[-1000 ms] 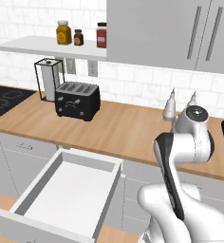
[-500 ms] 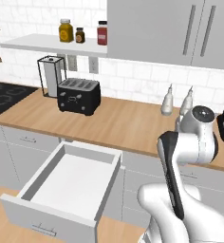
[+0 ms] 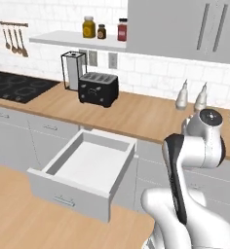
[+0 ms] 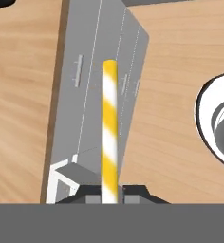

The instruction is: Take a straw from the drawer in front and place it inside the glass cup on the dining counter.

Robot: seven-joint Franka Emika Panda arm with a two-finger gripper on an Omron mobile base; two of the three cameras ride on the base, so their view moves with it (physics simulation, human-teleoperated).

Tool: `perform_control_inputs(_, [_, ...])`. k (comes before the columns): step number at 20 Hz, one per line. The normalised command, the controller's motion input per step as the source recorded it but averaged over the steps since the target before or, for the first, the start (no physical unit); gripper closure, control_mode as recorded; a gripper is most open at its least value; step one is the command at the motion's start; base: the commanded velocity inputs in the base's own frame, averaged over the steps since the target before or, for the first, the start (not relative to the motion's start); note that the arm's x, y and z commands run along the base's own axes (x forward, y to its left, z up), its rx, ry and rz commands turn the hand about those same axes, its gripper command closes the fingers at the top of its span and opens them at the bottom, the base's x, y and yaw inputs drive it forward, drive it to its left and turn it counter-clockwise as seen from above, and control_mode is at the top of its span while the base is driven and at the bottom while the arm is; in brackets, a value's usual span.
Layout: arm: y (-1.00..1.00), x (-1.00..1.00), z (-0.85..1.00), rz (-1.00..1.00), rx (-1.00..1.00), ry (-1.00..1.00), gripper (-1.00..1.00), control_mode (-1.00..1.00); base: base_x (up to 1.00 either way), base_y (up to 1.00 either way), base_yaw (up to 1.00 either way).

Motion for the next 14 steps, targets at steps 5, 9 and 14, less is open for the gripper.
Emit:
perform_control_inputs(5, [0.00,0.00,0.00,0.00,0.00,0.00,1.00,1.00,-0.37,0.34,0.47])
perform_control_inputs(9, [0.00,0.00,0.00,0.00,0.00,0.00,1.00,1.00,-0.17,0.50,0.62])
perform_control_inputs(14, [0.00,0.00,0.00,0.00,0.00,0.00,1.00,1.00,-0.03,0.58,0.67])
